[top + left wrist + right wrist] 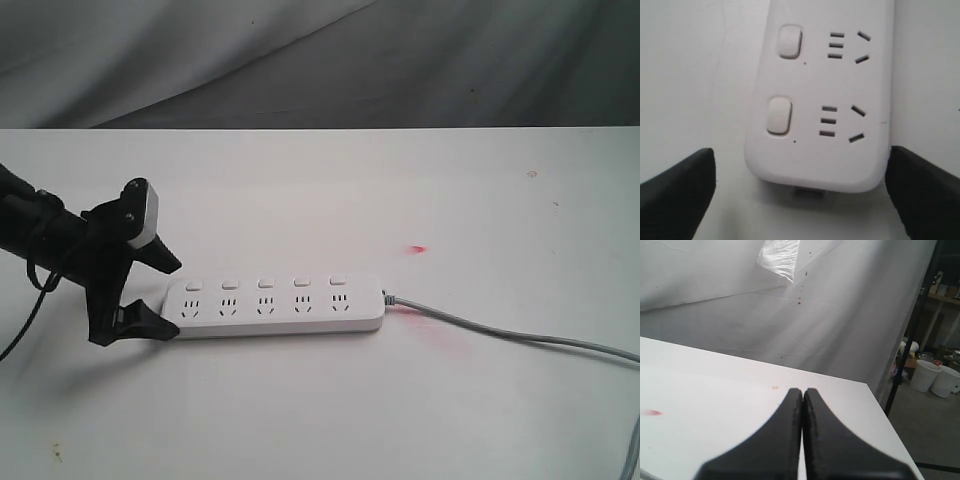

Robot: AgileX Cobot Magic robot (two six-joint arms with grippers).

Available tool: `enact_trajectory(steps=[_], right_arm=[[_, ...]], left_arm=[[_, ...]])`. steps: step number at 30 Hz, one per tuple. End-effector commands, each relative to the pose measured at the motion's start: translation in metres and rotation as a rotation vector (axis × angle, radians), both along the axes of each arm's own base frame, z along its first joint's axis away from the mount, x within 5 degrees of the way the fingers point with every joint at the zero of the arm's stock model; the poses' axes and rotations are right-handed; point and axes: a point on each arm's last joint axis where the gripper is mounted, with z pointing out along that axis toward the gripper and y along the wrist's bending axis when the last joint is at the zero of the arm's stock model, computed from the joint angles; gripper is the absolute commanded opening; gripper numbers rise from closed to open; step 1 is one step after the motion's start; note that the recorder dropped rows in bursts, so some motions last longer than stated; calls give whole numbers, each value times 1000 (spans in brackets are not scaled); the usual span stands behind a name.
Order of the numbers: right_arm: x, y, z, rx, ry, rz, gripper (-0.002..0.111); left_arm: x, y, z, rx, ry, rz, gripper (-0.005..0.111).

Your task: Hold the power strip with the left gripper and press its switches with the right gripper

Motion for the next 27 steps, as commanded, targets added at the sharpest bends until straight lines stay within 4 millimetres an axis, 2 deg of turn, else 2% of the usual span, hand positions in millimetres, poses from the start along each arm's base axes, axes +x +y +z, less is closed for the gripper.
enact_trajectory(steps=[1, 14, 16, 19, 27], right_arm=[[0, 0, -1, 6, -1, -7, 0], [0, 0, -1, 6, -1, -7, 0], [0, 0, -1, 6, -1, -7, 0], [0, 0, -1, 6, -1, -7, 0], [0, 0, -1, 6, -1, -7, 0]], left_arm=[[0, -2, -5, -13, 20, -20, 86], [-4, -4, -4, -23, 47, -63, 86], [-4, -4, -4, -23, 47, -63, 82], [-3, -3, -5, -15, 40, -56, 67], [-1, -2, -5, 1, 21, -31, 67]])
